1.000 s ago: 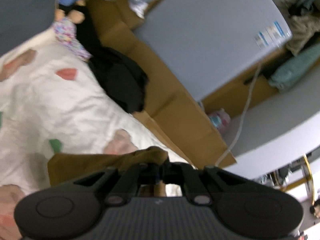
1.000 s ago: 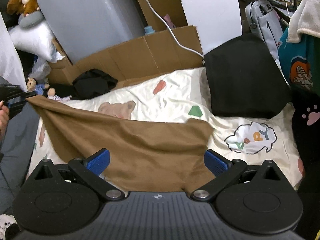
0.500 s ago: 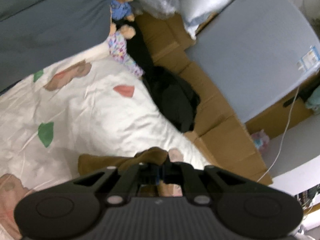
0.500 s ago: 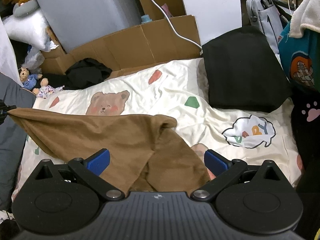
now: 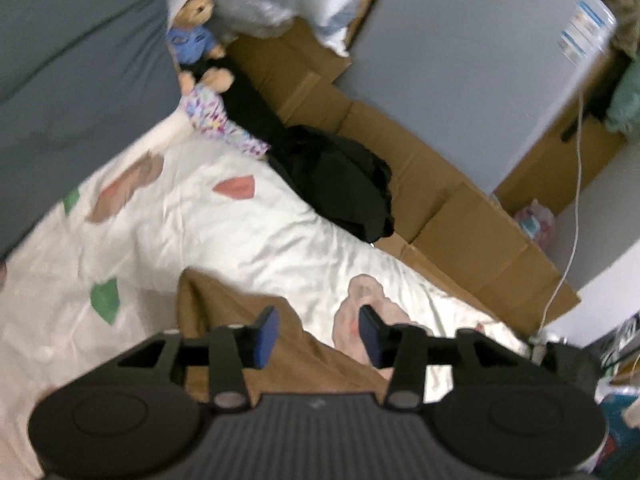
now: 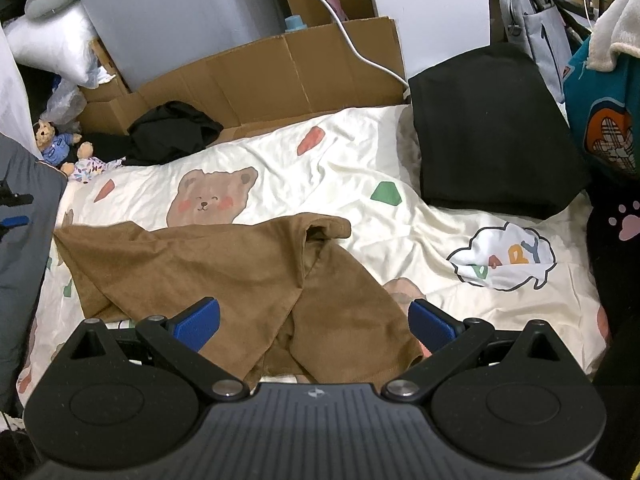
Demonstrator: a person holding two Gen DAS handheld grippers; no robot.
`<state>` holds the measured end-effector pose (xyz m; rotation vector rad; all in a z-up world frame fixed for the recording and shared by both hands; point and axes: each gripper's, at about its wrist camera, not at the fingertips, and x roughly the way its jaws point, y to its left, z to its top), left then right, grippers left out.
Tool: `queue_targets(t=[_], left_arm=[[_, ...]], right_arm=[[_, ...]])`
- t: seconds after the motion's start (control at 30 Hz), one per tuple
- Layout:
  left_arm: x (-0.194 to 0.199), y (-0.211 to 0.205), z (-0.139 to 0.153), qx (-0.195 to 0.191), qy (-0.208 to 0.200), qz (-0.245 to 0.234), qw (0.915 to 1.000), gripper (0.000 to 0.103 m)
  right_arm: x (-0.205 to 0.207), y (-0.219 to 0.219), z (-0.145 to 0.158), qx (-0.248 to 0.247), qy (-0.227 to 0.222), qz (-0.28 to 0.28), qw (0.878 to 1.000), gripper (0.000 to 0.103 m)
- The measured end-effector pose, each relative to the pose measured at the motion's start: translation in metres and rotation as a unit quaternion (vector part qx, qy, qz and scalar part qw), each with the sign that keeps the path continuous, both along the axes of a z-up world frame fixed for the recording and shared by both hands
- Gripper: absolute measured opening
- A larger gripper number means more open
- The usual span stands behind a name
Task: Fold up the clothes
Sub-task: 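Grasp the shirt edge with the right gripper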
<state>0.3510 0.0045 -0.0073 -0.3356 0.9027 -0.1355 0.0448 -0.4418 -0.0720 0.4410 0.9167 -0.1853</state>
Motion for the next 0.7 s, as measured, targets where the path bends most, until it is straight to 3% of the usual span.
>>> queue_targets(t=[0.13,0.43,0.67,0.7], left_arm=[[-0.004,-0.018,0.008,-0.002,-0.009,-0.033,0.9994,0.059],[-0.002,-0.066,0.0,-0.021,-0.005,-0.087,0.996,0.06],[0.003,-0.061,-0.006,-0.003,-0.001,-0.086,0.9963,0.063],[0.004,-0.057,-0.006,-0.003,0.001,-0.083,0.9966,0.063]], right_arm=[[0.006,-0.002,-0.005,0.001,0.0,-0.002,1.0,0.103],[0.02,-0.002,-0.011,-0.02,-0.005,0.009,1.0,0.103],[0.054,-0.008,-0.026,0.038,-0.024,0.007,0.999,0.102],[0.06,-0.01,-0.029,0.048,-0.028,0.006,0.998,0.097]])
